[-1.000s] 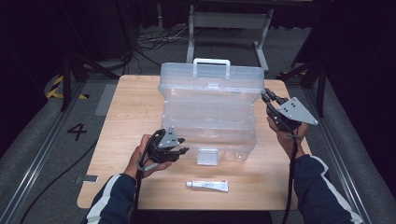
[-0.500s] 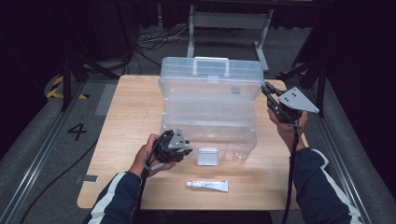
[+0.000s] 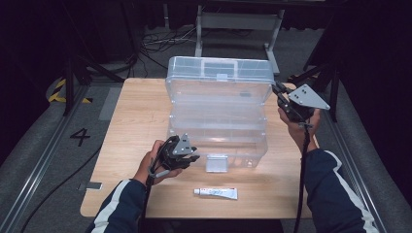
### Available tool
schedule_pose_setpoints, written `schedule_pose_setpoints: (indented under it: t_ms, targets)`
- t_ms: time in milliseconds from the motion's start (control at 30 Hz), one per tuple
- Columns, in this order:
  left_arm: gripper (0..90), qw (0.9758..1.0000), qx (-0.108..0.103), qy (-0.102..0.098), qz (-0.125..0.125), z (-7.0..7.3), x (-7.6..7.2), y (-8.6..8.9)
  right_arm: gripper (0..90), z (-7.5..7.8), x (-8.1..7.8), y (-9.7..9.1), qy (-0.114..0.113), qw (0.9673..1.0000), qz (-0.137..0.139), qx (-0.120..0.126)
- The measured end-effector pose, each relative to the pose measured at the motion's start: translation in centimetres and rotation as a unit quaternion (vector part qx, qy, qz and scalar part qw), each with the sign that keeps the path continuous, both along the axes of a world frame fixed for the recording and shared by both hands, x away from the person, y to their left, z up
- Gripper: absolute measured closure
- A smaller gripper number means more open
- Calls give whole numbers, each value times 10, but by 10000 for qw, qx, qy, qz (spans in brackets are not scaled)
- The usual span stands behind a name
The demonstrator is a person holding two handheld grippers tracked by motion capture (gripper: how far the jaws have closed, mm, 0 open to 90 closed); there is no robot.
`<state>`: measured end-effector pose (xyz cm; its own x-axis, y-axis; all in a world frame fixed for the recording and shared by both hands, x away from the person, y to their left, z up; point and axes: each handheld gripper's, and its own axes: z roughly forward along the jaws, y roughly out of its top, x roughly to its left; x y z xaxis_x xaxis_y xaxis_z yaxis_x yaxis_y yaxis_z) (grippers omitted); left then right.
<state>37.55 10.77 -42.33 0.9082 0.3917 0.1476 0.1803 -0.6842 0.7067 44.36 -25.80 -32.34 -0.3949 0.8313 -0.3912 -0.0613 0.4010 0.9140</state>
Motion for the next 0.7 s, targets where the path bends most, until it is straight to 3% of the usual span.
schedule_pose_setpoints:
  t_ms: [500, 700]
  targets:
    - [691, 10000, -11, 40, -23, 0, 1, 0, 840, 3, 10, 1, 36, 10000, -76, 5]
    - [690, 10000, -21, 28, -32, 0, 1, 0, 842, 6, 23, 0, 147, 9997, -43, 171]
